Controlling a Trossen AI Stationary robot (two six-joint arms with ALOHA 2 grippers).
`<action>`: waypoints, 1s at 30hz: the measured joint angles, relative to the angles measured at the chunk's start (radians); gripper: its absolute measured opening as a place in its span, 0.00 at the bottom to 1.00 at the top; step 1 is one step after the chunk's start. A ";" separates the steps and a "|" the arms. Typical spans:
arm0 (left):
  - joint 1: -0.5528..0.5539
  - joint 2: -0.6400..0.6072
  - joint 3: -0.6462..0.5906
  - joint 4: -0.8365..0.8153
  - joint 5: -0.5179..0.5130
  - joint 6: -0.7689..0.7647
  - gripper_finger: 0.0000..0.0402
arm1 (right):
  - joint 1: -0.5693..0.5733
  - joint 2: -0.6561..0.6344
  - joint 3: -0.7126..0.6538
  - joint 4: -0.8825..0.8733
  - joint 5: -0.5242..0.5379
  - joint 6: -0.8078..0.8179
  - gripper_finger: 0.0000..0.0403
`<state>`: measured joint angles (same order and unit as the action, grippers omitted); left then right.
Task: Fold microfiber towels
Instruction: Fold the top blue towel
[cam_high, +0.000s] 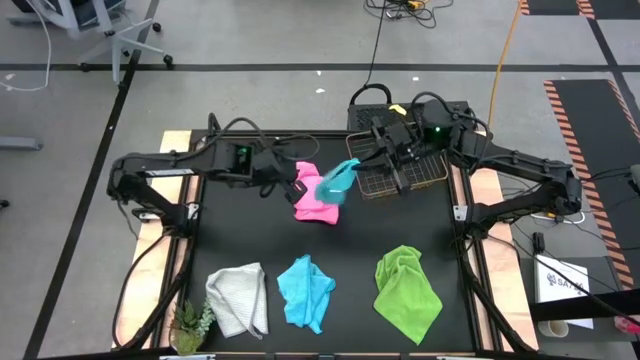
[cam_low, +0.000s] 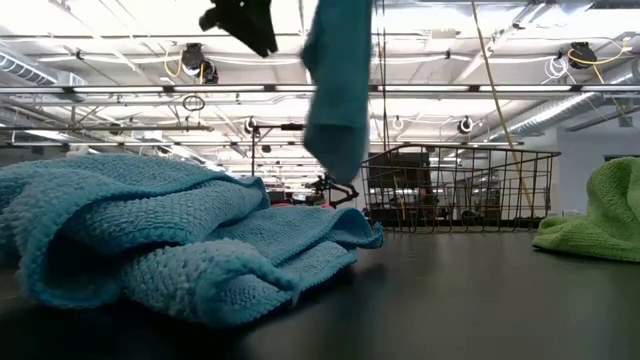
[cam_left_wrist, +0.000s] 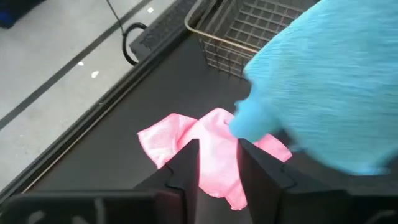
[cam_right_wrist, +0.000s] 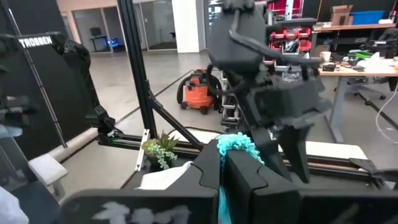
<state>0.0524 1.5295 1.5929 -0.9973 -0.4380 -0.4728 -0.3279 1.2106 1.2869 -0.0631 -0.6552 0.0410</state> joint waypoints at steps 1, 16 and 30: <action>0.004 0.007 0.000 0.015 0.015 0.004 0.33 | 0.000 0.000 0.000 0.000 0.000 0.007 0.00; 0.003 0.008 0.000 0.088 0.177 0.034 0.56 | -0.036 0.053 0.000 0.022 0.132 -0.071 0.00; 0.017 0.024 0.001 0.084 0.074 0.067 0.56 | -0.051 0.095 0.000 0.126 0.129 -0.082 0.00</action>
<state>0.0690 1.5533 1.5940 -0.9131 -0.3643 -0.4060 -0.3794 1.3057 1.2869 0.0629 -0.5262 -0.0410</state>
